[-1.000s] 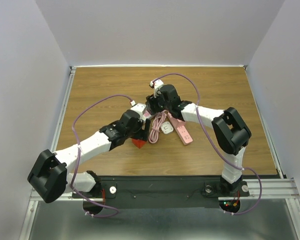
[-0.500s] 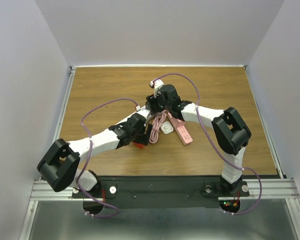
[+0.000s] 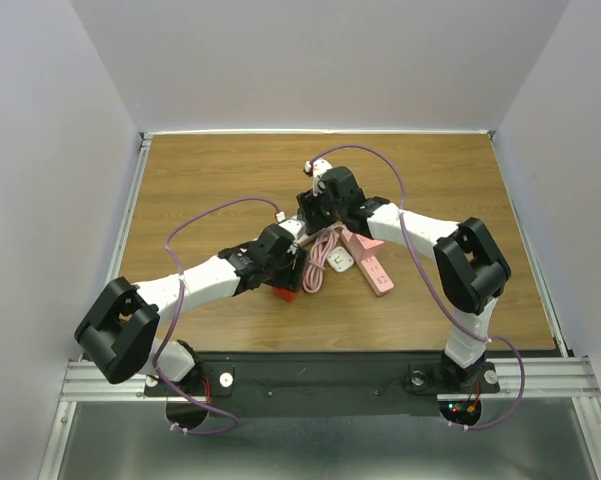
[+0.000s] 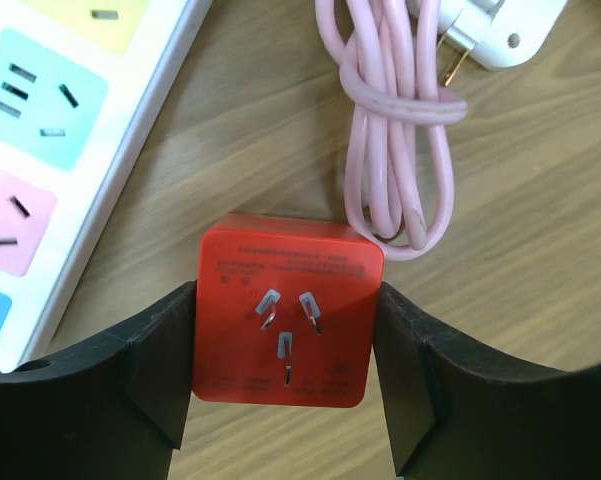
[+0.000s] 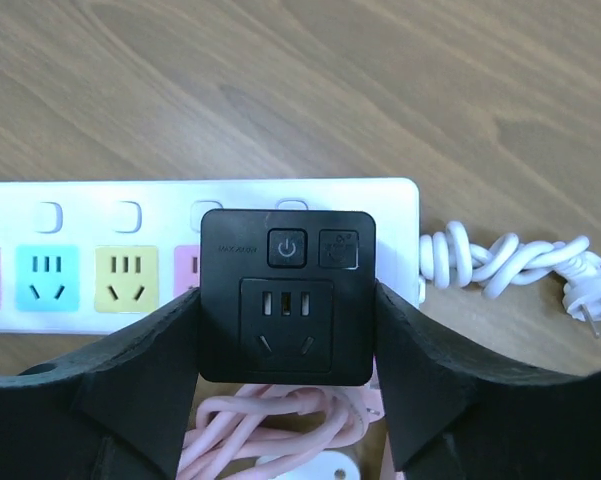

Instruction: Insert the plug

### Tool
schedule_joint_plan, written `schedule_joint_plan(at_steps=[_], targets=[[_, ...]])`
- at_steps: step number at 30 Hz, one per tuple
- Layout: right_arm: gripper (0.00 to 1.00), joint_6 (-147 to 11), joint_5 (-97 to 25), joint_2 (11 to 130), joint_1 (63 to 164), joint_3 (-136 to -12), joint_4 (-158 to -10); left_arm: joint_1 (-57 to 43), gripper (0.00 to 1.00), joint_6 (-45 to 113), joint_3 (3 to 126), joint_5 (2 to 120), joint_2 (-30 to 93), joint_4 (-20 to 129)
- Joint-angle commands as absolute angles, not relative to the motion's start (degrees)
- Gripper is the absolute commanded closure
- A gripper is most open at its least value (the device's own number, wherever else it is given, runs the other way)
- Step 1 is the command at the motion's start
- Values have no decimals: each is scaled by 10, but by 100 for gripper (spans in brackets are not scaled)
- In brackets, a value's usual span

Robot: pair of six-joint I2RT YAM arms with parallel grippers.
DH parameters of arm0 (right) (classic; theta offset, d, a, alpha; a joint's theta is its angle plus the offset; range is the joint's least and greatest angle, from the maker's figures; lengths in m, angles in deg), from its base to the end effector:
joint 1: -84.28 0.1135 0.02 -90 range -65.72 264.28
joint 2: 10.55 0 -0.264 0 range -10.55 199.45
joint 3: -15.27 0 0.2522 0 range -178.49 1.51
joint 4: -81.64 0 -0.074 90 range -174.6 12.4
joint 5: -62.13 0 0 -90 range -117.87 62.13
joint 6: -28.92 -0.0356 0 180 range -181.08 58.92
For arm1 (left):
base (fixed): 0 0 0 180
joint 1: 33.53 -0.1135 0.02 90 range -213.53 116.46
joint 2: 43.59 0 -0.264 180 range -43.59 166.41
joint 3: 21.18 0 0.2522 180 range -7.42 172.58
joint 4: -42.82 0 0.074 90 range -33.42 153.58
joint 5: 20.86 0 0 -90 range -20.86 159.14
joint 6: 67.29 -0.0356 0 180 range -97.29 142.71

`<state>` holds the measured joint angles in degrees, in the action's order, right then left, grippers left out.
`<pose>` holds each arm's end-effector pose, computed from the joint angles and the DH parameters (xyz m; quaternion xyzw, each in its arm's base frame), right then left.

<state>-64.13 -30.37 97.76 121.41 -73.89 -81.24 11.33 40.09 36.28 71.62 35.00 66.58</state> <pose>0.3415 0.2605 0.2166 -0.2708 0.8498 0.1735 0.4176 0.2000 -0.1969 0.2040 0.2112 0.8988 -0.1811 0.3386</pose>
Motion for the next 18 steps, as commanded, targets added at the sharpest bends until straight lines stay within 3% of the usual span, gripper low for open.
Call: schedule_joint_plan(at_steps=[1,3,11,18], targets=[[5,-687,-301,912,1193,-758,-712,100,100,430,419,621,306,634],[0,-683,-302,881,1173,-766,-712,84,100,446,441,581,307,613],[0,-664,-290,768,1118,-751,-716,48,100,494,531,454,346,571],[0,-637,-342,586,1114,-664,-796,-18,100,594,570,352,343,535]])
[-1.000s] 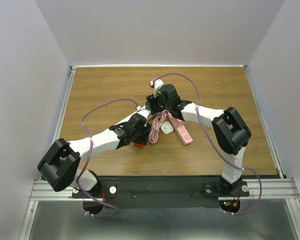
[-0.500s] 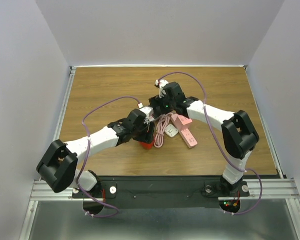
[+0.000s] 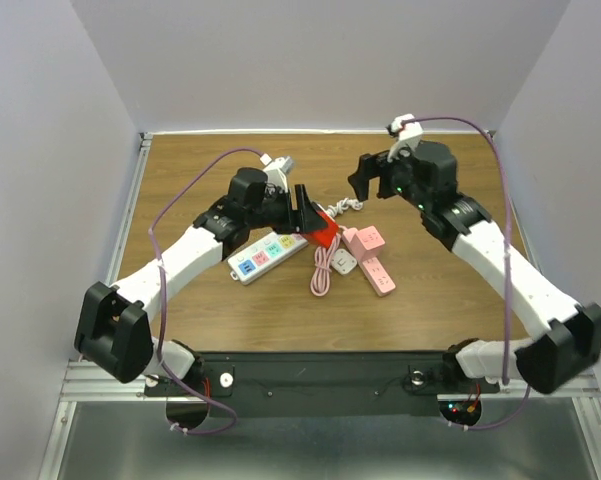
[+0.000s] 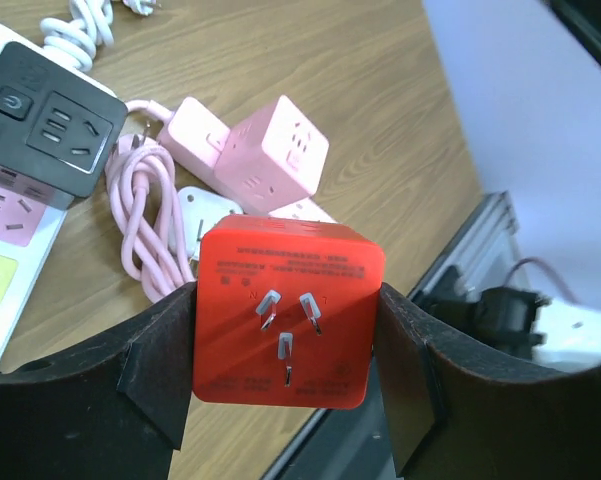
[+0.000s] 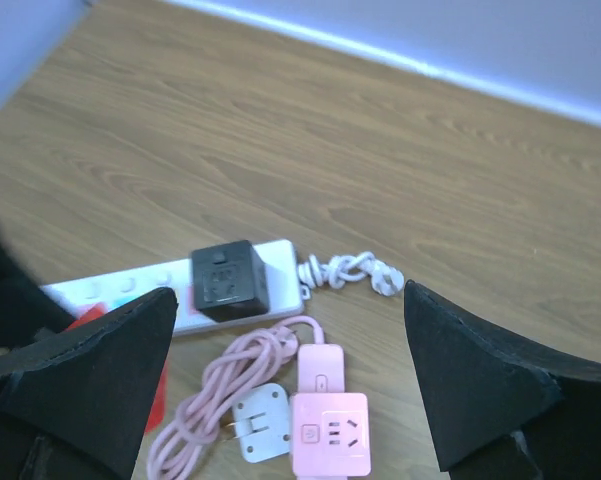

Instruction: Insert the plug

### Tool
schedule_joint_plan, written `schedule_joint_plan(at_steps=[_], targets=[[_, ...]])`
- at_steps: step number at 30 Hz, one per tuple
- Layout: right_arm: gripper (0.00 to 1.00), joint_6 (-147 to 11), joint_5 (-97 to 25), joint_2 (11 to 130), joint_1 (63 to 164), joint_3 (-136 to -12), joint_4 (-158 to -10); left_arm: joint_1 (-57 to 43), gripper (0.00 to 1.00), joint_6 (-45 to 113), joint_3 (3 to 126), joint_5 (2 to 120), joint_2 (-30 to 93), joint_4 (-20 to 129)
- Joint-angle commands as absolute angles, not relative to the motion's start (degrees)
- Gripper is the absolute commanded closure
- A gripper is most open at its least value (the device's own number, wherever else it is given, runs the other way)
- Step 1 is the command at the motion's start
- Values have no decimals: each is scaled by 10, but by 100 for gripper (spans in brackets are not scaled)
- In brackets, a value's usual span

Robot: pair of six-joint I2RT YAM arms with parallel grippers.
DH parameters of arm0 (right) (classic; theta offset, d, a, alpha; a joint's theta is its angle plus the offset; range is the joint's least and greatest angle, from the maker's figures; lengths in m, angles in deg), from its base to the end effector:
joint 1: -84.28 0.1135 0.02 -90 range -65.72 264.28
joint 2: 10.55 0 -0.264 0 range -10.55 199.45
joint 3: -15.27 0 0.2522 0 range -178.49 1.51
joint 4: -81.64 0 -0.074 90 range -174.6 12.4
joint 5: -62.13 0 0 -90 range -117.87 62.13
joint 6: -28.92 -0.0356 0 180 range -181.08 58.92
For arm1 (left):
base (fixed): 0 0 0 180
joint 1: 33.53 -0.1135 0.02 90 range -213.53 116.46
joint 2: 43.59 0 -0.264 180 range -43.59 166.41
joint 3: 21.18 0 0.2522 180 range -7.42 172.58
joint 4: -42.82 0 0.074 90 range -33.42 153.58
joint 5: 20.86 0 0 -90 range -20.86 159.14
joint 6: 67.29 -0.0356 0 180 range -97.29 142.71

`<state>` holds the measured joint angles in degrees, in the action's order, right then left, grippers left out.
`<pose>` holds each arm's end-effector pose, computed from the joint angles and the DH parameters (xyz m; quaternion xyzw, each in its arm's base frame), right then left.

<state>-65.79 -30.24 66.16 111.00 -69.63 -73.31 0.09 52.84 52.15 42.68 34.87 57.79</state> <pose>0.2796 0.1424 0.3746 -0.1654 0.7858 0.1773 0.5689 0.2559 -0.1892 0.3132 0.1553 0.7935 -0.4538 0.3745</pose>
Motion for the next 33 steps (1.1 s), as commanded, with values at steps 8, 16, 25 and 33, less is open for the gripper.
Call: schedule_joint_plan(at_steps=[8,16,25,33], targets=[[0,-591,-527,534,1115,-663,-814,-44,100,745,650,256,361,495],[1,-590,-570,522,1119,-662,-824,-54,100,996,617,195,353,258],[1,-581,-599,512,1122,-656,-830,-61,100,1107,592,185,368,157],[2,-576,-606,521,1128,-656,-857,-59,100,1138,561,189,353,133]])
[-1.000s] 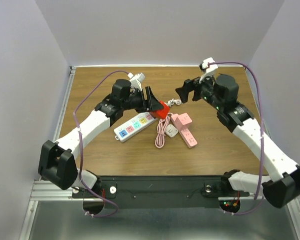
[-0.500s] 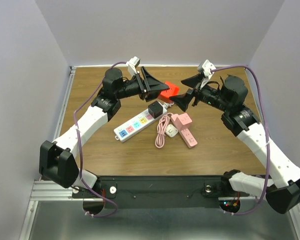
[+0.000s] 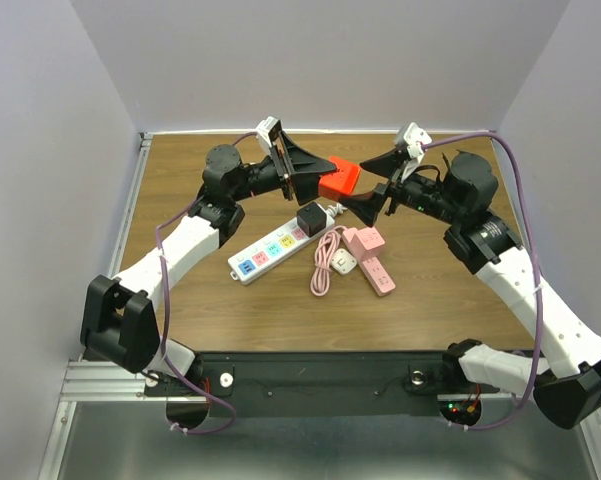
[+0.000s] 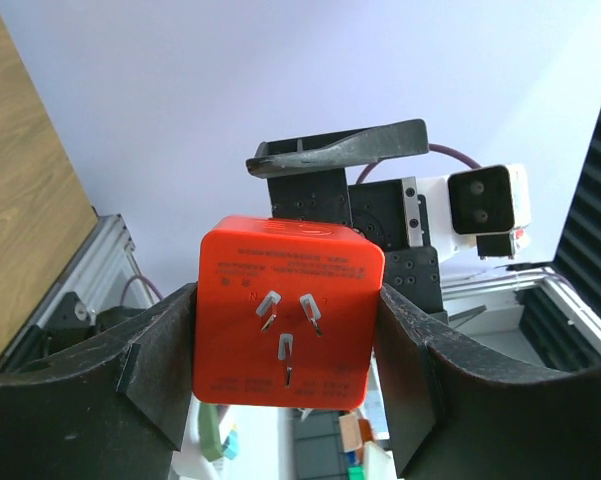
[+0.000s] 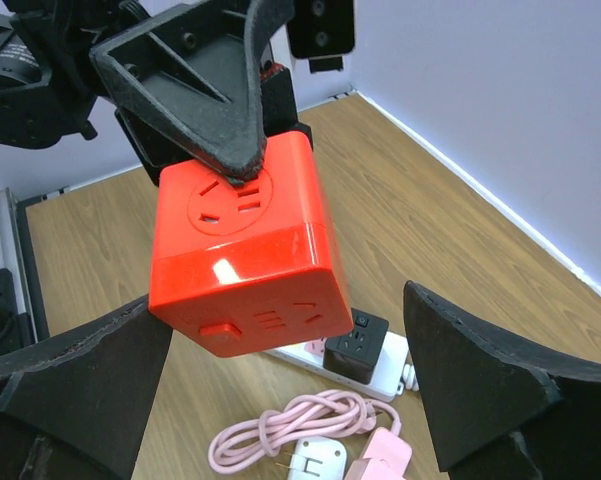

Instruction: Insert the plug

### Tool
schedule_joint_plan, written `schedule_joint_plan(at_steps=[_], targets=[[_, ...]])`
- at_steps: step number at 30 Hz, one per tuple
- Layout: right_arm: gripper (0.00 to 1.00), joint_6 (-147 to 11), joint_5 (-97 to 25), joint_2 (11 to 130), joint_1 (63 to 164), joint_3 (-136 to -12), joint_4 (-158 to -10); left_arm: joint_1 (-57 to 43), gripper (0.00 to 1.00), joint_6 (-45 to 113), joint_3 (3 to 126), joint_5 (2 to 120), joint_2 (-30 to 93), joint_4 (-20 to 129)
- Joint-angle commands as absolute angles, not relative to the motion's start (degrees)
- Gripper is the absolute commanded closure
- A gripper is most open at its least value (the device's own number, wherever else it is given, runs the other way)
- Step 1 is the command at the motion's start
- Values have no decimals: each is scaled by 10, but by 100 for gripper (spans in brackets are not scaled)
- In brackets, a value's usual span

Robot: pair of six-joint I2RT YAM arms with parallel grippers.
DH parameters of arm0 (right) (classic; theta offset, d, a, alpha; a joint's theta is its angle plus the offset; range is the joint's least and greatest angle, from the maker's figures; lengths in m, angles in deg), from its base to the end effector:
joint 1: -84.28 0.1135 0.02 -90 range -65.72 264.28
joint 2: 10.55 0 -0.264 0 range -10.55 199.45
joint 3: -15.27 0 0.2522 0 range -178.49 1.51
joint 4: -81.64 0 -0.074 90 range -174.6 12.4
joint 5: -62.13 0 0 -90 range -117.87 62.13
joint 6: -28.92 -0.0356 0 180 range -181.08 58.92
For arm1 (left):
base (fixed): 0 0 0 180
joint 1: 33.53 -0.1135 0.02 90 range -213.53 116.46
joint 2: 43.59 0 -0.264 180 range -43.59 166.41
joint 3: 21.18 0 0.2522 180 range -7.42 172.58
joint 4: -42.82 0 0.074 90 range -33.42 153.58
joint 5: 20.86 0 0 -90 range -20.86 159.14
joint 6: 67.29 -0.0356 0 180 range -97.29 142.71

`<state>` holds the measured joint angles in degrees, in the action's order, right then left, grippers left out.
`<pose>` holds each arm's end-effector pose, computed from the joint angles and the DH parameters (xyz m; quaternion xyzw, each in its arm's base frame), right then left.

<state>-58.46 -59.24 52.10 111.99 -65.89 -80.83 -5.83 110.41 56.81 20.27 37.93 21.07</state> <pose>0.2058 0.1291 0.4298 -0.3626 0.6010 0.3341 0.6290 0.2756 -0.1750 0.3895 0.0234 0.6298 -0.7530 0.1892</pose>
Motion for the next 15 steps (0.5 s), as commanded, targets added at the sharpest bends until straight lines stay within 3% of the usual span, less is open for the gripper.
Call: schedule_joint_plan(at_steps=[1,9,12,15], targets=[[2,-576,-607,524,1130,-656,-862,-60,100,1140,557,190,351,126],[7,-575,-612,542,1147,-660,-878,-46,100,1174,549,196,351,89],[18,-575,-608,546,1152,-656,-880,-44,100,1184,541,197,349,69],[41,-579,-607,544,1155,-652,-891,-41,100,1191,531,196,349,54]])
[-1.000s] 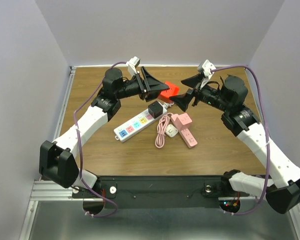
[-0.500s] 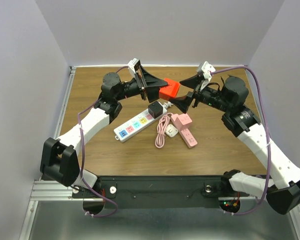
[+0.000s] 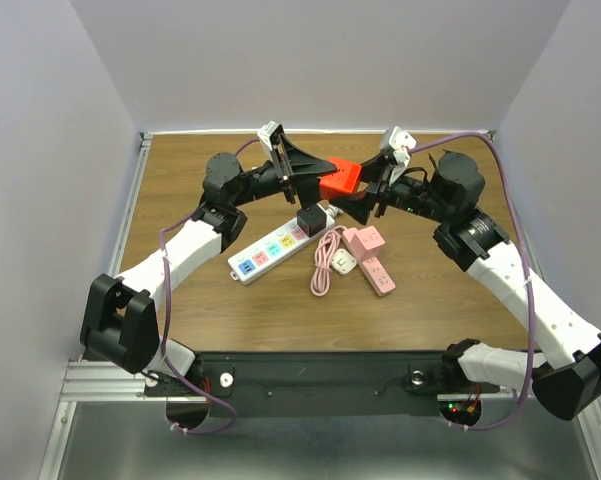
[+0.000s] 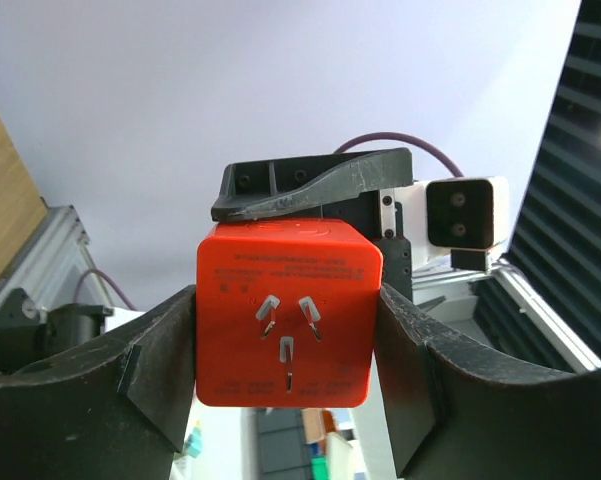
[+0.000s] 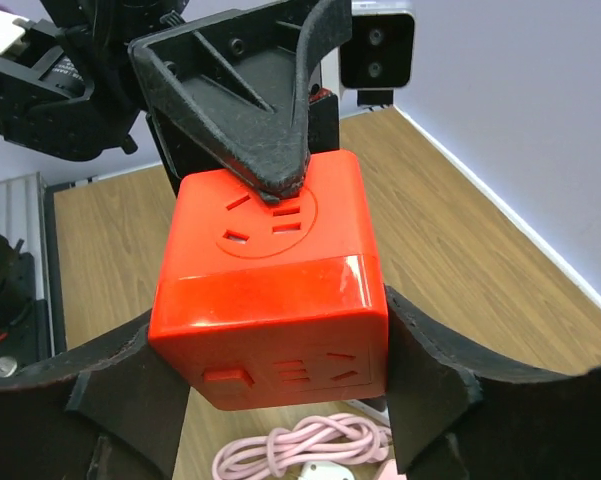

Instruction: Insert the plug

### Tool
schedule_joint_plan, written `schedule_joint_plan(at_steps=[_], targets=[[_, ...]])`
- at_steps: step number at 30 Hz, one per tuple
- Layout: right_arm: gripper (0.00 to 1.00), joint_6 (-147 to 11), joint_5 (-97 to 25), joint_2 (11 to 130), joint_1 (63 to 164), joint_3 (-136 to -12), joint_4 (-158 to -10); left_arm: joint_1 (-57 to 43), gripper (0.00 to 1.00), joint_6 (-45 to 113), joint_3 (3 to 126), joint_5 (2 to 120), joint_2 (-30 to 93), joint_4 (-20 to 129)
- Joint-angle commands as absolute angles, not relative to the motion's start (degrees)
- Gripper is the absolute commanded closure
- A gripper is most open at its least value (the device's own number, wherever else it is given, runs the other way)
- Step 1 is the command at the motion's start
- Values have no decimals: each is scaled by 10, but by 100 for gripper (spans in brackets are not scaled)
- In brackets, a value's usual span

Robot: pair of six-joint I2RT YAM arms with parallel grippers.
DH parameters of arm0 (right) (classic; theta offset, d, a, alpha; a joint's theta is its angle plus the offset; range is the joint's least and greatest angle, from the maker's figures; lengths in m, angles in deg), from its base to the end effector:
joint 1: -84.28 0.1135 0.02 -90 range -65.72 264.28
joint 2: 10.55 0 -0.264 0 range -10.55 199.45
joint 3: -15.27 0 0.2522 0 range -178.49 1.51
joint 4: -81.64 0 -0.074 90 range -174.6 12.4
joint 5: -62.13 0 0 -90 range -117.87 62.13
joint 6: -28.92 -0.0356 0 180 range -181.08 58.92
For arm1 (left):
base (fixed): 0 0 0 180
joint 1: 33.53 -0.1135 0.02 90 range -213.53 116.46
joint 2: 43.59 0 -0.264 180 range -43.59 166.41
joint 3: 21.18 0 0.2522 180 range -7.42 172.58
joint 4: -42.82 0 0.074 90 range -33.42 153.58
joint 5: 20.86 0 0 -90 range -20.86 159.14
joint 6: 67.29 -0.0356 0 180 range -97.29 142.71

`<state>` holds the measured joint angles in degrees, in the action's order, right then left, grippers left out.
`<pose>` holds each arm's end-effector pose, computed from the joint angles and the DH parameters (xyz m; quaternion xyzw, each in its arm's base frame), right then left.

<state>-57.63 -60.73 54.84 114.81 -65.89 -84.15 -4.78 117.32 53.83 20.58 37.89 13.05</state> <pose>0.2112 0.1470 0.4249 -0.3893 0.5805 0.3527 0.6221 0.2687 -0.1778 0.3848 0.0159 0.6073 -0.7775 0.1622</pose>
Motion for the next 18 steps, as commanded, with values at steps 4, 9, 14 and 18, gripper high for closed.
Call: schedule_joint_plan(at_steps=[4,9,14,18], targets=[[78,-598,-620,544,1156,-649,-917,-37,100,1192,510,190,351,36],[100,-643,-593,541,1156,-641,-935,-37,43,1167,474,191,352,12],[100,-686,-516,518,1155,-632,-928,-58,9,1070,482,204,352,71],[100,-695,-476,502,1156,-626,-901,-100,3,973,481,229,343,146]])
